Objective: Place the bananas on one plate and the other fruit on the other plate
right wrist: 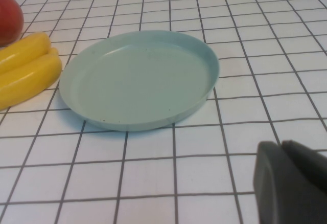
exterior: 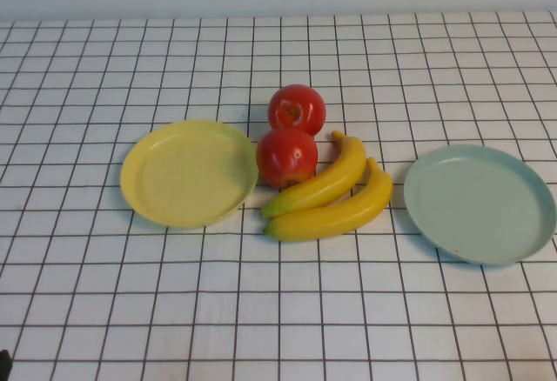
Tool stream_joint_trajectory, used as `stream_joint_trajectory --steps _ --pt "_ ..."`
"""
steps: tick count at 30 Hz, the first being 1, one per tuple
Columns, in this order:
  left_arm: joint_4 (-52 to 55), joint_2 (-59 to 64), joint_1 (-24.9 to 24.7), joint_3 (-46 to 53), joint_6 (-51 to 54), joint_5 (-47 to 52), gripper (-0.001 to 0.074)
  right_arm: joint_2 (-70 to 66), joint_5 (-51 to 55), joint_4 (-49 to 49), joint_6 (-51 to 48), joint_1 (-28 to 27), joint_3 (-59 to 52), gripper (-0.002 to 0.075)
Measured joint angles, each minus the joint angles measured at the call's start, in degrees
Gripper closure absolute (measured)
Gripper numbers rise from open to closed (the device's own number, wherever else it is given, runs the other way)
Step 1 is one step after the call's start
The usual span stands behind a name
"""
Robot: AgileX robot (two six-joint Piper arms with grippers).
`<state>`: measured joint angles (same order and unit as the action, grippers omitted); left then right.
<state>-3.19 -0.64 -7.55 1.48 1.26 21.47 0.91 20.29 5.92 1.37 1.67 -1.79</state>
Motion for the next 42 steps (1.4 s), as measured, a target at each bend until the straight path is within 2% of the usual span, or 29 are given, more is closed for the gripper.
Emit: stream_joint_trajectory --steps 11,13,19,26,29,34,42 --pt "0.0 0.0 0.0 0.0 -0.28 -0.31 0.0734 0.0 0.0 0.0 0.0 0.0 0.0 0.0741" --pt "-3.99 0.0 0.0 0.0 -2.35 -1.83 0.0734 0.0 0.0 0.0 0.0 0.0 0.0 0.0741" --pt "-27.12 0.0 0.0 0.0 -12.56 -11.6 0.0734 0.0 0.0 0.0 0.0 0.0 0.0 0.0741" --pt "-32.1 0.0 0.0 0.0 -13.33 -17.23 0.0734 0.0 0.0 0.0 0.0 0.0 0.0 0.0741" --pt "-33.68 0.0 0.0 -0.24 -13.52 -16.73 0.0735 0.0 0.0 0.0 0.0 0.0 0.0 0.0741" --pt "-33.2 1.67 0.0 -7.89 -4.71 -5.54 0.0734 0.0 0.0 0.0 0.0 0.0 0.0 0.0741" --pt "-25.98 21.6 0.0 -24.75 17.09 8.57 0.0734 0.0 0.0 0.0 0.0 0.0 0.0 0.0741"
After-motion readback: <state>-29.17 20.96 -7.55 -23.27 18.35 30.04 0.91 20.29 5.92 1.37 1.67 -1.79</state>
